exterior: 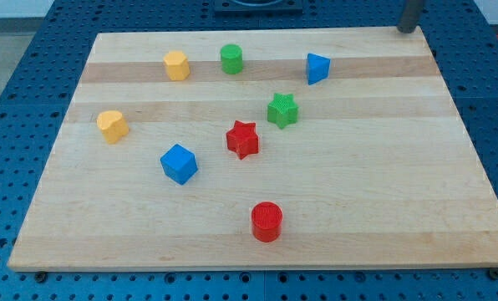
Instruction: Move the arm towards the center left of the board
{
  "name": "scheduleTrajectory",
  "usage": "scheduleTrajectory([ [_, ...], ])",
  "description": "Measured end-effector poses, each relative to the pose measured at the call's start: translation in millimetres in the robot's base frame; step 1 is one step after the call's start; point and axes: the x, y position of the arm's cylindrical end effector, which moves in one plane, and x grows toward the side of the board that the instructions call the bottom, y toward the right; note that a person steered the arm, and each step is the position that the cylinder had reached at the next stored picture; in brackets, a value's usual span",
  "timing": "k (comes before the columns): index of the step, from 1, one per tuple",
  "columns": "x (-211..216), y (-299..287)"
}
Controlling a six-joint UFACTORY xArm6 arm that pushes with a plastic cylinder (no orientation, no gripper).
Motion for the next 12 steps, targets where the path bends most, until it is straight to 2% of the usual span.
scheduleTrajectory([
  [2,-4.5,-53.2],
  [4,-4.6,-71.2],
  [8,-3.9,-205.3],
  [10,-3.7,-253.8],
  [12,-3.7,-262.6],
])
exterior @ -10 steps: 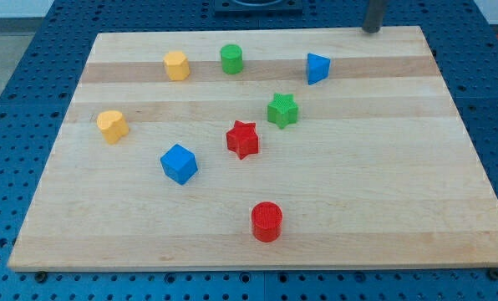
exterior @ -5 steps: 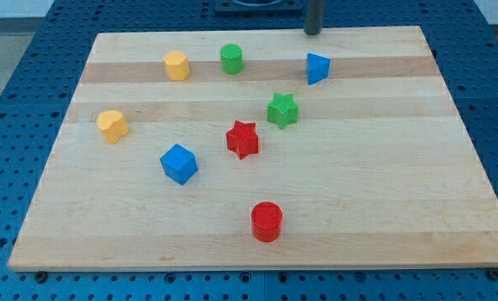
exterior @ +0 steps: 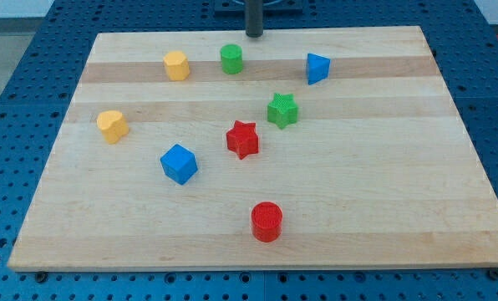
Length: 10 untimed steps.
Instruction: Move the arm towards the center left of the board
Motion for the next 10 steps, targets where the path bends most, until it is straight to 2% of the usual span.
scheduleTrajectory([
  [4,-0.2,-43.5],
  [6,-0.2,-124.3],
  [7,12.7,-164.4],
  [9,70.4,-202.8],
  [10,80.5,-241.4],
])
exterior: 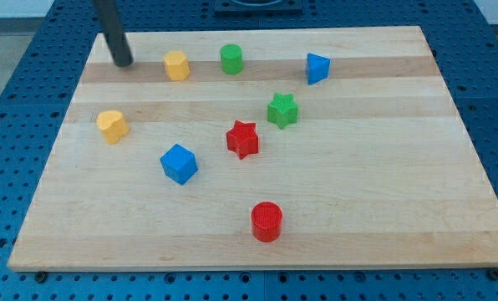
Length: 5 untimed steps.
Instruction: Move the arm towards the center left of the board
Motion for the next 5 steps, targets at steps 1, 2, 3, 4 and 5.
scheduleTrajectory([
  [1,6.1,-41.4],
  [2,10.6,-53.2],
  [3,12.5,-53.8],
  [4,38.4,-53.7],
  [5,98.8,-53.8],
])
